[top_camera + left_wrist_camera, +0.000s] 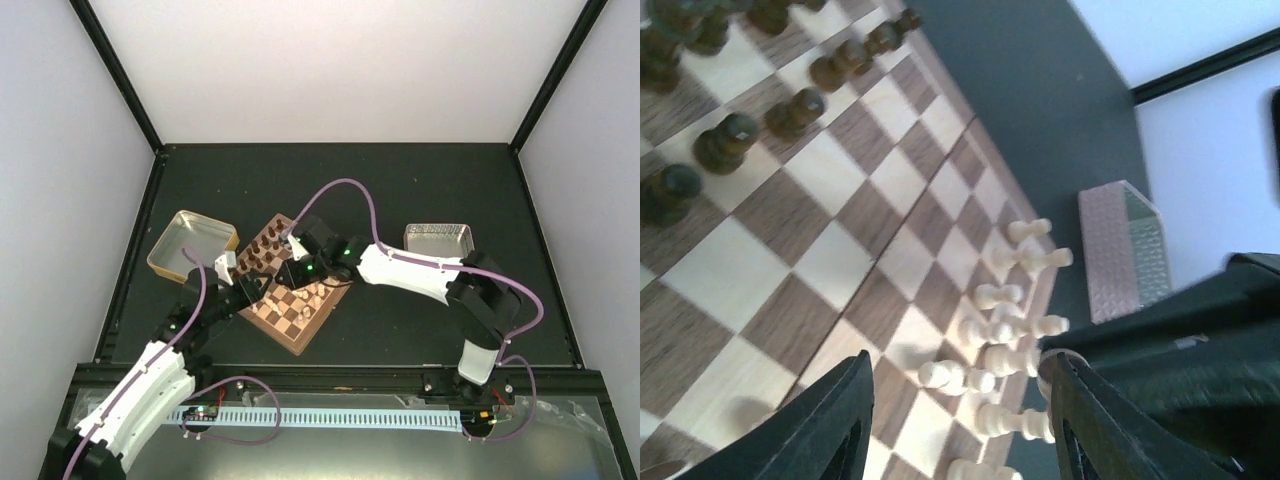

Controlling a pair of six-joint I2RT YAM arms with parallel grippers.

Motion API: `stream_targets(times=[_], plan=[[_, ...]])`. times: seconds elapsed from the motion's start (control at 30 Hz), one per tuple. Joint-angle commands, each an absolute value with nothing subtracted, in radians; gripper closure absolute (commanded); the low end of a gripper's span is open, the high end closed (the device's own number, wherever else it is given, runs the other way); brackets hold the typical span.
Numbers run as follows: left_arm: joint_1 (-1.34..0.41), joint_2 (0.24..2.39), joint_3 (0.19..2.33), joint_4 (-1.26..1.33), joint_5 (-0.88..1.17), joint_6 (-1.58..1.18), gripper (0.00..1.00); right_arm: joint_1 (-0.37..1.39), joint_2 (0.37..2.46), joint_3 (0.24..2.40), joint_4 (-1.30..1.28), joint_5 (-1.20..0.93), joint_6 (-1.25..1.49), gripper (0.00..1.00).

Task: Set up the chess pieces on the board
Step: Pick up the chess piece from the chessboard, then place the chess piece on the chessboard.

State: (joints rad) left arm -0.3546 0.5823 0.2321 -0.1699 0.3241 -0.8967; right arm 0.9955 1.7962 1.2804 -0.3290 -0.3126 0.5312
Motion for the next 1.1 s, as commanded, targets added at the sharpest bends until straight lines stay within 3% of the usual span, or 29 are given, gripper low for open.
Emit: stream_targets(times=[0.0,0.2,0.4,1.07], plan=[[-0.351,0.475,0.209,-0.084,0.348,-0.888,0.50,0.936,1.719,1.203,-0.154,-0.423,0.913,0.98],[-0.353,0.373,0.150,0.050,0.432,-0.813,0.50,0.919,1.673,1.117,0.025,-0.452,1.307,0.97],[-0.357,0.411,0.159,0.125,0.535,-0.753,0.48,0.923,1.654,1.083,0.083,-0.464,1.507,0.97],[-0.362,0.523,0.206,0.213,0.543,-0.799,0.64,0.946,1.634,1.092,0.023,-0.442,1.527,0.96]])
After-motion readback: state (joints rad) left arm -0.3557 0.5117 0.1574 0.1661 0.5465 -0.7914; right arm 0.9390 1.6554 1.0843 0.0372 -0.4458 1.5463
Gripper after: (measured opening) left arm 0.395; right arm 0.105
